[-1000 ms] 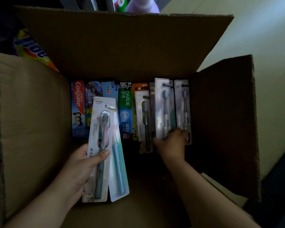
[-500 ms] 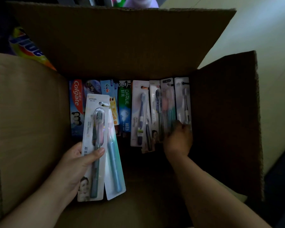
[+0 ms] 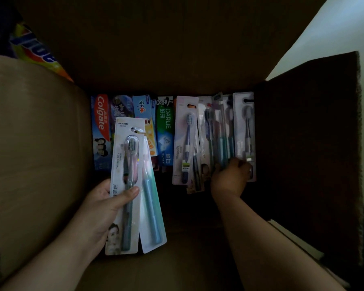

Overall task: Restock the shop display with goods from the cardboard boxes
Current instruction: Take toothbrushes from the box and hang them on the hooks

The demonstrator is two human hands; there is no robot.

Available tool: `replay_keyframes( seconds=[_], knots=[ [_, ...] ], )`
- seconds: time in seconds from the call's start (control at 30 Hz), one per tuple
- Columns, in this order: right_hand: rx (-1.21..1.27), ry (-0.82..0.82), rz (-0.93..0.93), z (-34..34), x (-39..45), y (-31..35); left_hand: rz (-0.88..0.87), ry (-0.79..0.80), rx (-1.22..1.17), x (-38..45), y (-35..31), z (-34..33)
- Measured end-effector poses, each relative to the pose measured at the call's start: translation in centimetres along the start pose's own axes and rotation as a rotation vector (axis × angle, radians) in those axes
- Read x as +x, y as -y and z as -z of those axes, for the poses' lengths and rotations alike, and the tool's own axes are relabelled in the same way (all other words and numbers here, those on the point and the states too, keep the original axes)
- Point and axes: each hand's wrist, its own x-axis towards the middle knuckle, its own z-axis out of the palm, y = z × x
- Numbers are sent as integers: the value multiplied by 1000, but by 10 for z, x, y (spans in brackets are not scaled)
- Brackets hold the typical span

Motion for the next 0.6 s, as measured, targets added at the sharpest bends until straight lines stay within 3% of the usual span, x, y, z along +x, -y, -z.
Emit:
replay_keyframes(
  seconds=[0.23, 0.37, 0.47, 0.6],
  knots=[
    [474, 220, -179, 34, -17, -3, 12, 8, 0, -12, -5, -1],
    [810, 552, -337, 69, -42, -10, 22, 26, 1, -28, -14, -1],
    [959, 706, -329, 93, -62, -13, 10, 34, 5, -38, -22, 1],
    [1138, 771, -339, 118, -84, -5, -15, 56, -6, -50, -33, 4]
  ],
)
